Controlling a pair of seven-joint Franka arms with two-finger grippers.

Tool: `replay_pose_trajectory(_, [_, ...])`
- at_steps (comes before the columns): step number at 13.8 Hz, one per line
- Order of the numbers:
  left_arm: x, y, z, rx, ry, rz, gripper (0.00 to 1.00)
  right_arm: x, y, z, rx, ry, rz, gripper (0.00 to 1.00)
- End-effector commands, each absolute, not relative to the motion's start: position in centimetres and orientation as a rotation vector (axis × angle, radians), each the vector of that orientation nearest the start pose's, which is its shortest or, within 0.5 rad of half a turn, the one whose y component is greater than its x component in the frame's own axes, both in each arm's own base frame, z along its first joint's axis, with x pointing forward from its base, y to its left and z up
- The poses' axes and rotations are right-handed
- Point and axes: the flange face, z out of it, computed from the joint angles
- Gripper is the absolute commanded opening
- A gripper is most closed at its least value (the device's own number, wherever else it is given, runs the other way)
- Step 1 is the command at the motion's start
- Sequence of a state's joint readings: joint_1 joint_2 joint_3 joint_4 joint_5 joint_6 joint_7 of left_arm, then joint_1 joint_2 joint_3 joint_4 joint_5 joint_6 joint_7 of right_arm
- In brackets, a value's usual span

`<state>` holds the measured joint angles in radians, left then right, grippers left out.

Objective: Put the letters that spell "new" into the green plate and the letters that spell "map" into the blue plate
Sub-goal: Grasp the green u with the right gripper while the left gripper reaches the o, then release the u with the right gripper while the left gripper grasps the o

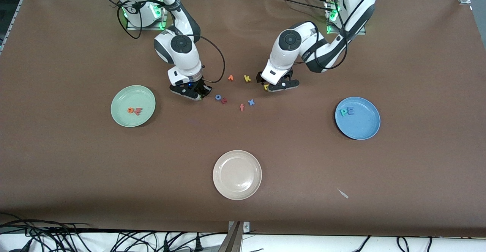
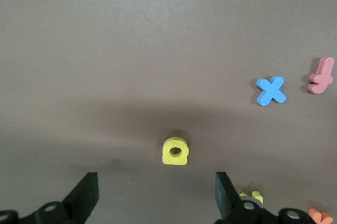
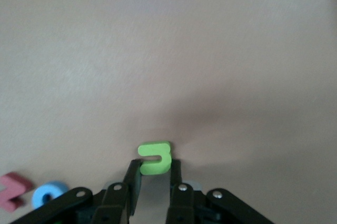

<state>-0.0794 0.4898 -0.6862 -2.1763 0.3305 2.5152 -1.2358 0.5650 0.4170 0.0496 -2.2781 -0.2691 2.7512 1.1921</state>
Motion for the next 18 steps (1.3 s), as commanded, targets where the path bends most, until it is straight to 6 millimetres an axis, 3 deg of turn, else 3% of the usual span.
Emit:
replay_pose_trajectory(1, [40.3, -40.9, 20.0, -3.171, -0.437, 0.143, 0.93, 44.8, 29.7, 19.5, -3.201, 0.422, -0.166, 0.2])
replay_pose_trajectory(3, [40.3, -40.9, 19.6, -3.169, -0.413, 0.135, 0.92, 45.8, 28.3, 21.9, -3.261, 0.328, -0.151, 0.21])
replay_pose_trajectory(6, [40.1, -40.8, 18.7, -3.163, -0.359, 0.122, 0.87, 48.9, 23.9, 26.1, -3.361, 0.158, -0.071, 0.21])
replay_pose_trajectory(9, [40.0, -40.8, 18.3, -3.161, -0.351, 0.13, 0.79, 50.5, 18.7, 27.9, -3.398, 0.017, -0.012, 0.21])
replay_pose_trajectory(12, [39.8, -41.0, 18.1, -3.16, -0.344, 0.135, 0.72, 49.0, 13.7, 28.9, -3.378, -0.021, 0.061, 0.21])
replay_pose_trajectory(15, [40.1, -41.9, 17.2, -3.135, -0.329, 0.111, 0.69, 45.7, 12.8, 28.3, -3.318, 0.036, 0.139, 0.22])
replay_pose_trajectory(17, [40.2, -41.7, 17.0, -3.127, -0.341, 0.104, 0.67, 45.0, 12.6, 27.3, -3.306, 0.028, 0.112, 0.24])
replay_pose_trajectory(18, [40.2, -41.7, 17.0, -3.127, -0.341, 0.104, 0.64, 44.7, 12.5, 26.8, -3.301, 0.026, 0.099, 0.3])
